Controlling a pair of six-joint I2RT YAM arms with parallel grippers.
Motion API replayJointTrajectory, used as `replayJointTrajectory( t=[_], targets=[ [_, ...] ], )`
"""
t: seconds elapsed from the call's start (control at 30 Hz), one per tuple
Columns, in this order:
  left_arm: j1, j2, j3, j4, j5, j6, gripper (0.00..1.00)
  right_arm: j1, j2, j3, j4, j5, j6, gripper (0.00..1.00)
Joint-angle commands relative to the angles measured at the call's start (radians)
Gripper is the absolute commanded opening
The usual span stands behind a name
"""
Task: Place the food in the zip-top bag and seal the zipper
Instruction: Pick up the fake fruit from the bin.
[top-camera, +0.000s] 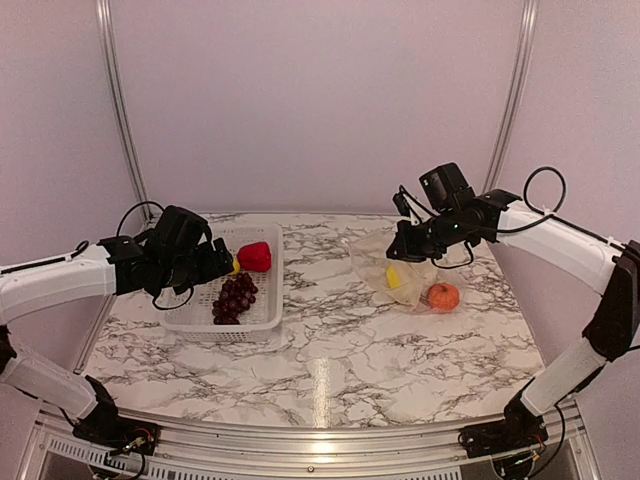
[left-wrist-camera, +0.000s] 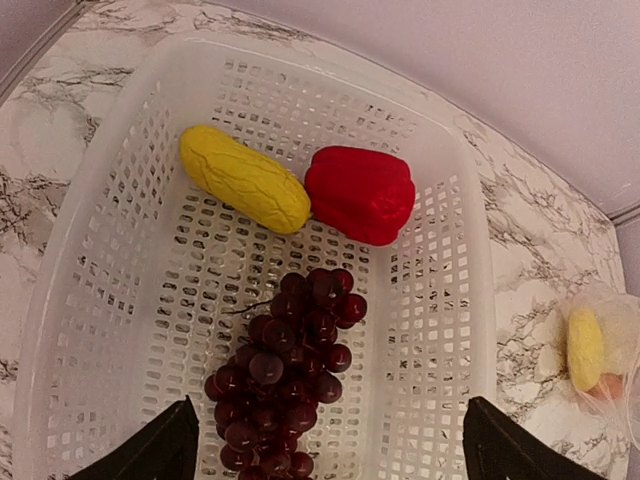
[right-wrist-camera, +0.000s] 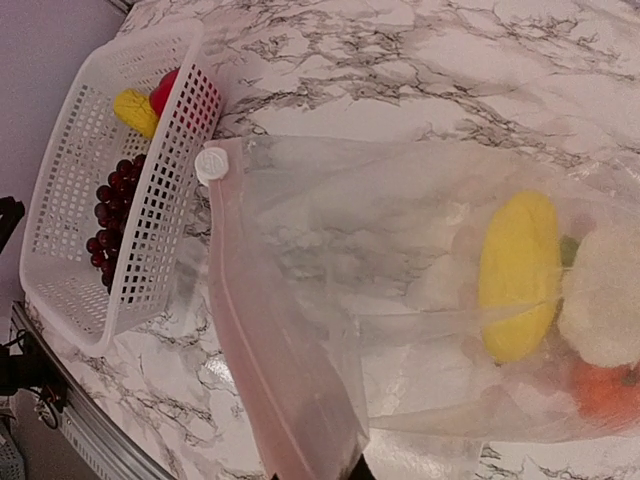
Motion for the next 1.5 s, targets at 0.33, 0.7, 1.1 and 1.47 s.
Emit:
replayJointTrajectory(
  t=[0.33,0.7,1.1,1.47],
  targets=[
    [0.125,0.41,0.265,-0.037,0.014,-0.354,0.78,0.012,-0.071,-0.022,0.093,-0.036,-0.003,0.0],
    [0.23,0.56,0.368,-0.04,0.108,-0.489,0.76,0.012,-0.13,-0.066,0.113,0.0,0.04,0.0],
    [0.289,0.712,0.507,-0.075,0.123,-0.486,0.75,0.011,-0.142,-0.069,0.092,0.009,0.047,0.0],
    [0.317,0.776,0.531,-0.079,0.155,-0.527,0.75,0.012,-0.141,-0.085,0.106,0.008,0.067,0.0]
  ],
)
